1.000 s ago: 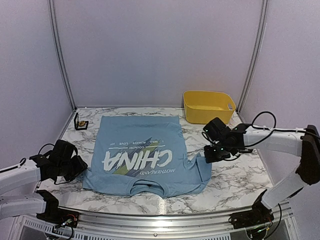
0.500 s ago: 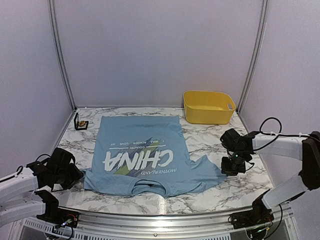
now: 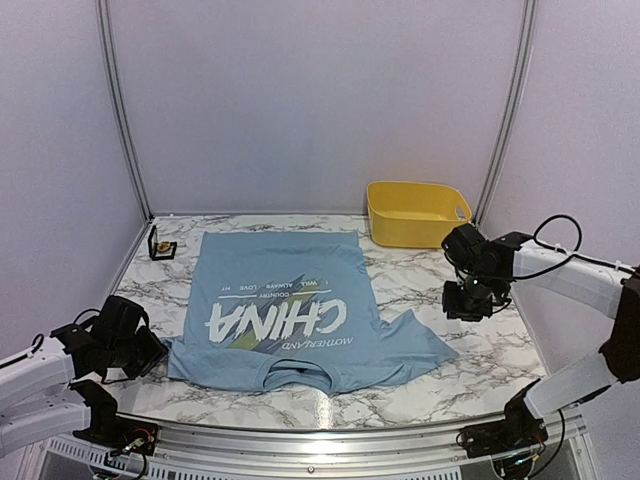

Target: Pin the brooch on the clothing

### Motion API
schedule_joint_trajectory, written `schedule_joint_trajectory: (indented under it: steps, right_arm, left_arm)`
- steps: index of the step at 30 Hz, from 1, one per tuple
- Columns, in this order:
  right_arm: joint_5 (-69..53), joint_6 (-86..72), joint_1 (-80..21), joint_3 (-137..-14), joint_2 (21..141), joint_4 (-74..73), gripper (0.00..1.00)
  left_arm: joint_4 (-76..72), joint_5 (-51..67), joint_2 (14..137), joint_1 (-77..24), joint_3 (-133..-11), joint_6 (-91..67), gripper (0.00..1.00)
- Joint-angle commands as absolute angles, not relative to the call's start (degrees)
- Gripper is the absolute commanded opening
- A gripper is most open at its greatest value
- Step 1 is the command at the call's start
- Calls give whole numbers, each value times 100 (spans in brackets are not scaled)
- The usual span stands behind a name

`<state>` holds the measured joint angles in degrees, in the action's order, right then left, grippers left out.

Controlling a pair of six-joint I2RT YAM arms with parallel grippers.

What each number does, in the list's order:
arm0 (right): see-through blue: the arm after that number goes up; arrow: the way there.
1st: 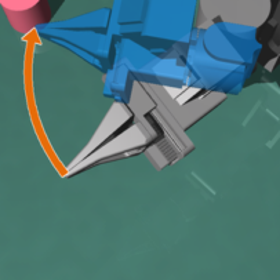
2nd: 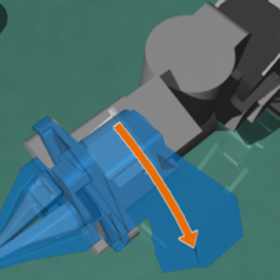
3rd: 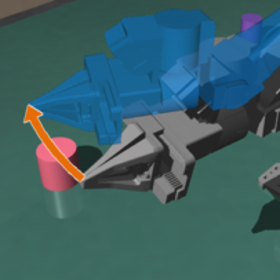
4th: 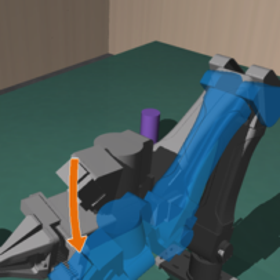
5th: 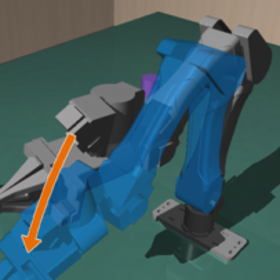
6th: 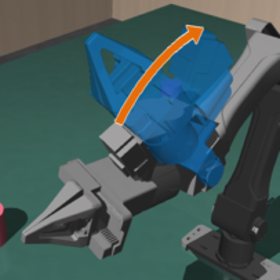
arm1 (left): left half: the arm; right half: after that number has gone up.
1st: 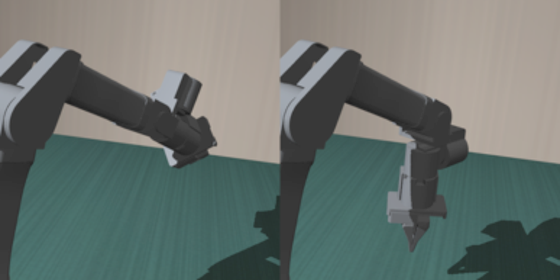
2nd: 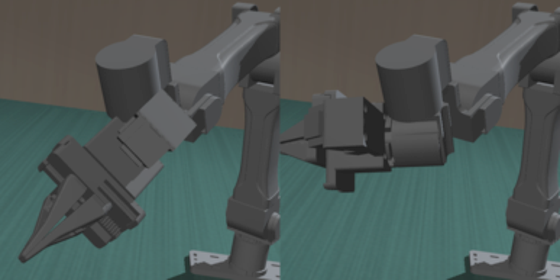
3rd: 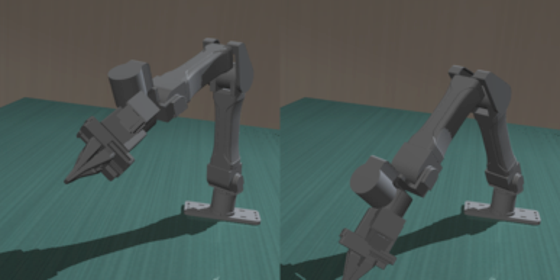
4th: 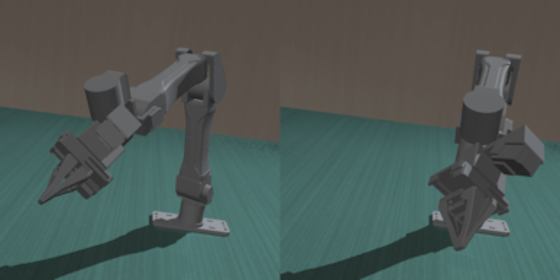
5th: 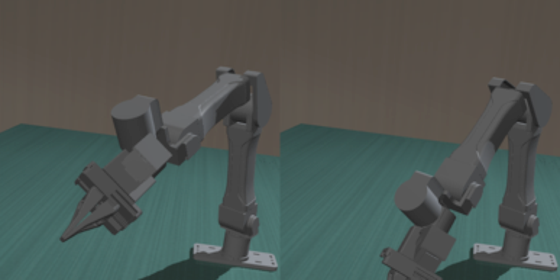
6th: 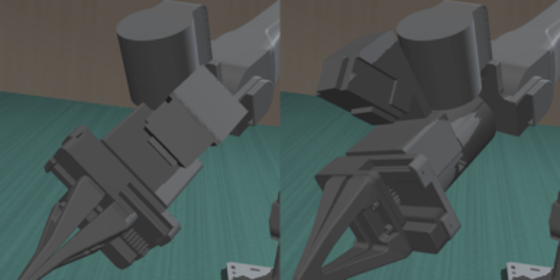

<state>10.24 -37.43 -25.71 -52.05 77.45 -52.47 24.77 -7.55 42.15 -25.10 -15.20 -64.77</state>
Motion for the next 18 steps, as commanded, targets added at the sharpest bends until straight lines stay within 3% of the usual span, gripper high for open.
schedule_joint_trajectory:
  steps: [1, 6, 10, 18]
  right_arm:
    - [1274, -3340, -3096, -6242, 7915, -5185, 30]
    - [403, -2653, -3640, -7405, 9223, -4225, 30]
    - [-154, -2382, -3763, -8089, 10329, -3529, 24]
    - [-459, -2246, -3785, -8530, 11614, -2905, 18]
  left_arm:
    - [2733, -570, 4061, -2557, -1679, -6341, 37]
    - [2675, -518, 4207, -2627, -1549, -6431, 35]
    - [2430, -404, 4513, -2657, -1624, -6329, 30]
    - [2378, -368, 4457, -2698, -1648, -6269, 6]
